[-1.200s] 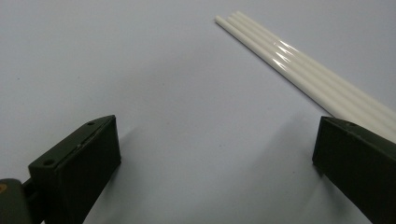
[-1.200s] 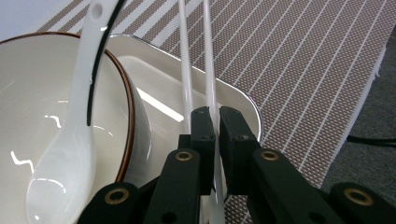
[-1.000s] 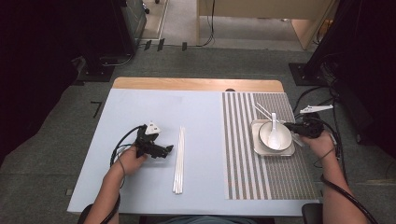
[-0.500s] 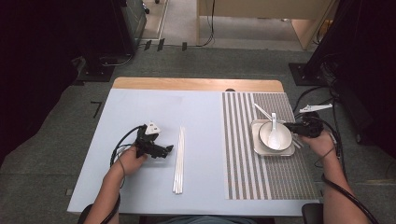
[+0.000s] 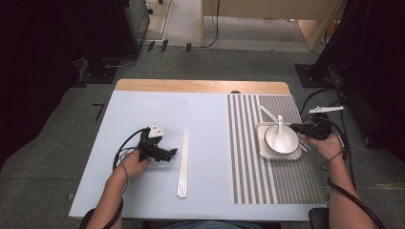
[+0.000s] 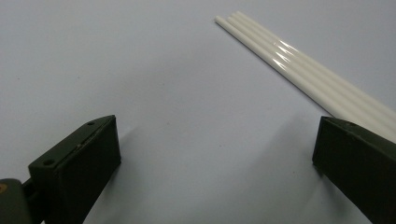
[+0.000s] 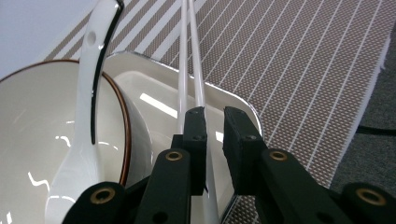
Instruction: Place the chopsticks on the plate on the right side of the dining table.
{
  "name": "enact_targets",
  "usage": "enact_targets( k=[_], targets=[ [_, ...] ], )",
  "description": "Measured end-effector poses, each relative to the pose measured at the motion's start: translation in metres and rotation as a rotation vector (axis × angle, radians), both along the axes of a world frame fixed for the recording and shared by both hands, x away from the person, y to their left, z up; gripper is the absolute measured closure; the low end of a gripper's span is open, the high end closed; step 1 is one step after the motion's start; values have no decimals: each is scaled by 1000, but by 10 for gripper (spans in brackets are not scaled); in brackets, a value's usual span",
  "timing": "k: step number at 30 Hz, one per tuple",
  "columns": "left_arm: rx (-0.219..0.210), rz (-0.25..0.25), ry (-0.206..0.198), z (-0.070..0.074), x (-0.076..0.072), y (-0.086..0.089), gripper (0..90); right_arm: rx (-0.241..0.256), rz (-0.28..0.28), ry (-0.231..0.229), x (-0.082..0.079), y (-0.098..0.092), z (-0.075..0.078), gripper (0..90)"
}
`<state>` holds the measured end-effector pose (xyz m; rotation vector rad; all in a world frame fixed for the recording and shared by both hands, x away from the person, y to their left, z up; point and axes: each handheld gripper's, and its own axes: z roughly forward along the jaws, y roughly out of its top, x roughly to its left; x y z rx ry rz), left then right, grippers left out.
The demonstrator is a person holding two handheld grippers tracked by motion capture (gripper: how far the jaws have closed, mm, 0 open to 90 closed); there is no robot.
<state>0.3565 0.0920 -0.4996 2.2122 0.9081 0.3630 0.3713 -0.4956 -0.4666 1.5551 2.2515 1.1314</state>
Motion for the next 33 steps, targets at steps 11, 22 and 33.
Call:
enact_targets(
  k=[11, 22, 33],
  targets=[
    [0, 0, 0, 0, 0, 0, 5, -39, -40, -9, 4, 2, -3, 870],
    [0, 0, 0, 0, 0, 0, 5, -37, 16, 15, 12, 15, -10, 877],
    [0, 0, 0, 0, 0, 0, 5, -40, -34, -26, 10, 9, 0, 843]
  ],
)
